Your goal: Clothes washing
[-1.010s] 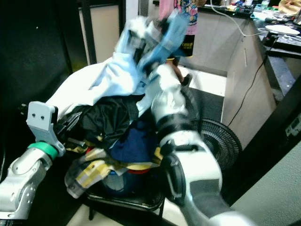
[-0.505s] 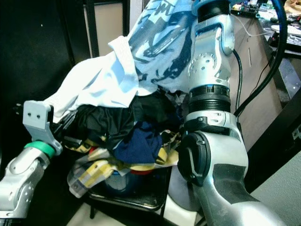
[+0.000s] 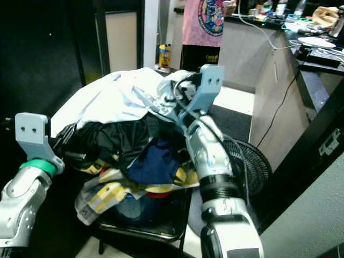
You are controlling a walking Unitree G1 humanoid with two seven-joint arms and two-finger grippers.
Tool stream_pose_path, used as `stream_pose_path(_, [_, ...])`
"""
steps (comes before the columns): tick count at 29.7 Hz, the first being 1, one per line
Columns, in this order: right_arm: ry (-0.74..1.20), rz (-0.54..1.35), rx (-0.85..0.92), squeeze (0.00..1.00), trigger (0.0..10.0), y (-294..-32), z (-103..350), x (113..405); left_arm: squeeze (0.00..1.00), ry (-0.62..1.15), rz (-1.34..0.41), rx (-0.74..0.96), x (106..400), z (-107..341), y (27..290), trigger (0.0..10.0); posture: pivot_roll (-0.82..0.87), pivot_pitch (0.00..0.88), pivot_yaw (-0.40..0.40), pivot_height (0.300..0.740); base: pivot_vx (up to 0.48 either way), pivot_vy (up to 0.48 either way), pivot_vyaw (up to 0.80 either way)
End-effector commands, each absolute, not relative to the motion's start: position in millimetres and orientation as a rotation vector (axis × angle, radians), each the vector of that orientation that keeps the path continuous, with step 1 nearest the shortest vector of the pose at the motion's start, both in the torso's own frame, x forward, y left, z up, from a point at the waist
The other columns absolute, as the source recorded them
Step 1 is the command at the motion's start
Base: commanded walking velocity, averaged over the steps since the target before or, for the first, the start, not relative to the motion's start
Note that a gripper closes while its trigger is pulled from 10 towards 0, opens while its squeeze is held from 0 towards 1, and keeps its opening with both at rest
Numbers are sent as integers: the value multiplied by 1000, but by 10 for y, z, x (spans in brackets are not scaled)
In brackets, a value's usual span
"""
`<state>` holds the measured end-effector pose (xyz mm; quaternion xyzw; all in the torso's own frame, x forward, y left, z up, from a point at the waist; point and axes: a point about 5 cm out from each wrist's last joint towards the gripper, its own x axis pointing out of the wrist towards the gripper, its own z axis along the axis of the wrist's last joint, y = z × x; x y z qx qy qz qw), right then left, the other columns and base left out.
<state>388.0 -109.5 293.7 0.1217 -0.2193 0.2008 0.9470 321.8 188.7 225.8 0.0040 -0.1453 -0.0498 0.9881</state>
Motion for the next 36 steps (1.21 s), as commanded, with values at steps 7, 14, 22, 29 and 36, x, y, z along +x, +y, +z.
stream_pose_path(7, [-457, 389, 290, 0, 10000, -1153, 2993, 3818, 0, -283, -92, 3, 3208, 2195, 1841, 10000, 30, 26, -34, 740, 0, 0, -800])
stream_pose_path(14, [-457, 376, 289, 0, 10000, -1148, 3031, 3777, 0, -292, -89, -5, 3195, 2200, 1800, 10000, 32, 22, -41, 740, 0, 0, -800])
stream_pose_path(22, [-499, 338, 308, 0, 10000, -1219, 3123, 3750, 0, -304, -104, -11, 3177, 2239, 1743, 10000, 29, 23, -40, 740, 0, 0, -800])
stream_pose_path(29, [-520, 289, 310, 0, 10000, -1335, 3182, 3738, 0, -321, -135, -14, 3185, 2291, 1667, 10000, 19, 23, -33, 740, 0, 0, -800])
stream_pose_path(36, [-519, 261, 303, 0, 10000, -1396, 3165, 3724, 0, -317, -140, -12, 3199, 2279, 1642, 10000, 12, 19, -30, 740, 0, 0, -800])
